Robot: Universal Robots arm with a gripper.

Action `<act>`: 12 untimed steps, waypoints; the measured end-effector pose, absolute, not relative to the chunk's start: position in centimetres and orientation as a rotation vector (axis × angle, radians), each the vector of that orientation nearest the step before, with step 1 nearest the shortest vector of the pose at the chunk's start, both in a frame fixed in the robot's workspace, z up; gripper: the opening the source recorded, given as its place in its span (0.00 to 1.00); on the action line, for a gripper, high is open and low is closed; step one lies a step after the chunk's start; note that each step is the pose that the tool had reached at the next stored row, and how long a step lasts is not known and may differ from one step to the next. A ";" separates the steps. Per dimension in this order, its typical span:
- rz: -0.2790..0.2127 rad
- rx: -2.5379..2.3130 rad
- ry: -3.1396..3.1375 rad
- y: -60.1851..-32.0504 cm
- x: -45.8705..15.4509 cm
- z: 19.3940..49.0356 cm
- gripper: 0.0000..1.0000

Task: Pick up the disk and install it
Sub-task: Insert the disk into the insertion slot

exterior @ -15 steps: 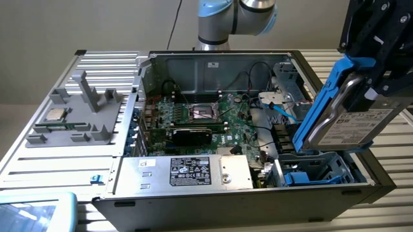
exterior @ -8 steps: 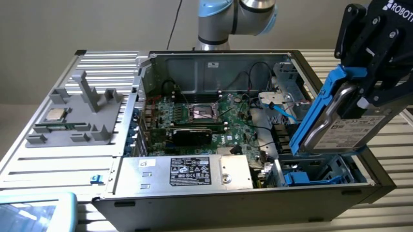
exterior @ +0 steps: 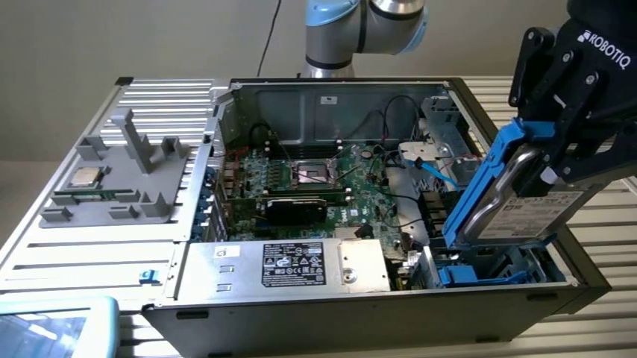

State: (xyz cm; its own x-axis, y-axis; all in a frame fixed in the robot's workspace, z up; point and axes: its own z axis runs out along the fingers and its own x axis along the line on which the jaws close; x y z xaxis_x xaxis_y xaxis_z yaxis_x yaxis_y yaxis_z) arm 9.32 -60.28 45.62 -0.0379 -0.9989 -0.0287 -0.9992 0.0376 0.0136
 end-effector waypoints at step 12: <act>0.052 -2.168 2.252 -60.3 9.3 44.8 0.37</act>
